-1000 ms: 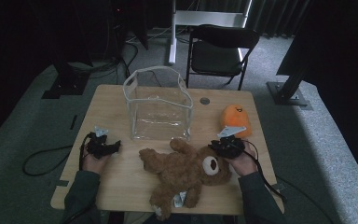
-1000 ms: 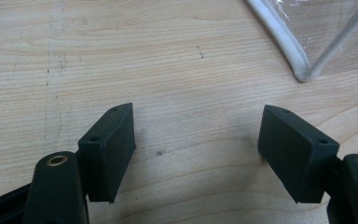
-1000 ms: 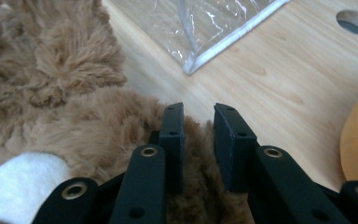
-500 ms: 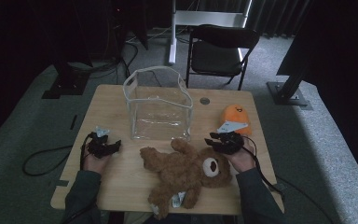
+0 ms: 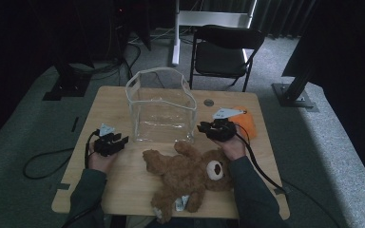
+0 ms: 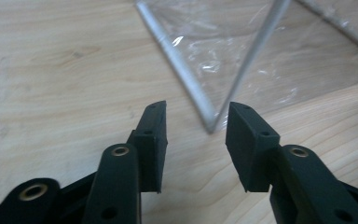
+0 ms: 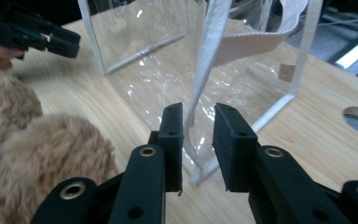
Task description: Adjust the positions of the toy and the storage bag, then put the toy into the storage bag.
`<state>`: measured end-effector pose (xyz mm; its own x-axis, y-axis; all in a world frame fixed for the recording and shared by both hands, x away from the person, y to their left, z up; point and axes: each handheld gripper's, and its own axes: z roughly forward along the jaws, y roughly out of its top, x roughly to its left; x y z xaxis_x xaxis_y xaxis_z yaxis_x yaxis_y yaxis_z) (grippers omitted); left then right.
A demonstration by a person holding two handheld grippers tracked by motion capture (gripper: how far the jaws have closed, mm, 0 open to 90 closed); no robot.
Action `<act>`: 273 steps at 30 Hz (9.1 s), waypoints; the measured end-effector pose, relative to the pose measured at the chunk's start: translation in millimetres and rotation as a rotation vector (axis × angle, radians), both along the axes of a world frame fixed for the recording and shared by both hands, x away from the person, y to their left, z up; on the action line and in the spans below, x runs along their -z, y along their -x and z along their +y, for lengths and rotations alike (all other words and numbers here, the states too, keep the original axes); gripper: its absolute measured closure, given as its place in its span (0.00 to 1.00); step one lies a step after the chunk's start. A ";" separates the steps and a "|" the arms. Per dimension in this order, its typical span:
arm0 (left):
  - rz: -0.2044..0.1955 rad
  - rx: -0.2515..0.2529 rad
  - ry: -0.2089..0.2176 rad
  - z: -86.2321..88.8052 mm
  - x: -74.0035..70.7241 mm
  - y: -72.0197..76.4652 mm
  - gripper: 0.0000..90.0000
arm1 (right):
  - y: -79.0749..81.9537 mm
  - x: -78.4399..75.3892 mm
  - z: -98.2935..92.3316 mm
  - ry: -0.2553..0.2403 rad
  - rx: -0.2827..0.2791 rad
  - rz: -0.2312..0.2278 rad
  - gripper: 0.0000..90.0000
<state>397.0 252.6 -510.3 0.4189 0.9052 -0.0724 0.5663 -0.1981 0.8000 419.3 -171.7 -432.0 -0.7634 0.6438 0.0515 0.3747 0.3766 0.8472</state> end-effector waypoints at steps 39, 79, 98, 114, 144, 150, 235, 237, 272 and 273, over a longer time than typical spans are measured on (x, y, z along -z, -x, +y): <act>-0.038 0.113 -0.044 -41.0 -25.7 -17.3 0.97 | -16.6 0.5 11.3 0.039 0.002 0.018 0.95; -0.077 0.378 -0.010 -84.2 -40.6 1.9 0.94 | 51.3 1.6 -51.6 0.040 0.066 -0.001 0.95; -0.085 0.415 -0.031 -92.6 -41.4 9.8 0.97 | 72.5 1.8 -58.7 0.043 0.067 -0.007 0.95; -0.089 0.446 -0.034 -98.8 -41.1 17.4 0.96 | 84.4 1.0 -67.8 0.049 0.058 -0.004 0.93; -0.059 0.241 0.004 -31.8 -13.4 25.7 0.62 | 106.5 -13.4 -73.8 -0.002 0.052 -0.057 0.57; -0.062 0.232 0.016 -25.1 -11.8 29.8 0.60 | 109.1 -9.3 -77.2 0.011 0.051 -0.030 0.55; -0.046 0.216 -0.034 -28.1 2.1 35.1 0.56 | 99.0 82.8 -88.4 -0.188 0.030 0.421 0.33; -0.046 0.215 -0.036 -28.5 2.3 35.0 0.56 | 100.4 81.0 -88.0 -0.186 0.030 0.421 0.39; -0.074 0.202 -0.018 -25.7 -6.2 36.6 0.56 | 136.9 -4.7 -39.0 0.001 -0.090 0.001 0.75; -0.079 0.202 -0.010 -24.9 -8.5 37.2 0.56 | 135.9 -7.9 -37.1 0.005 -0.095 -0.007 0.75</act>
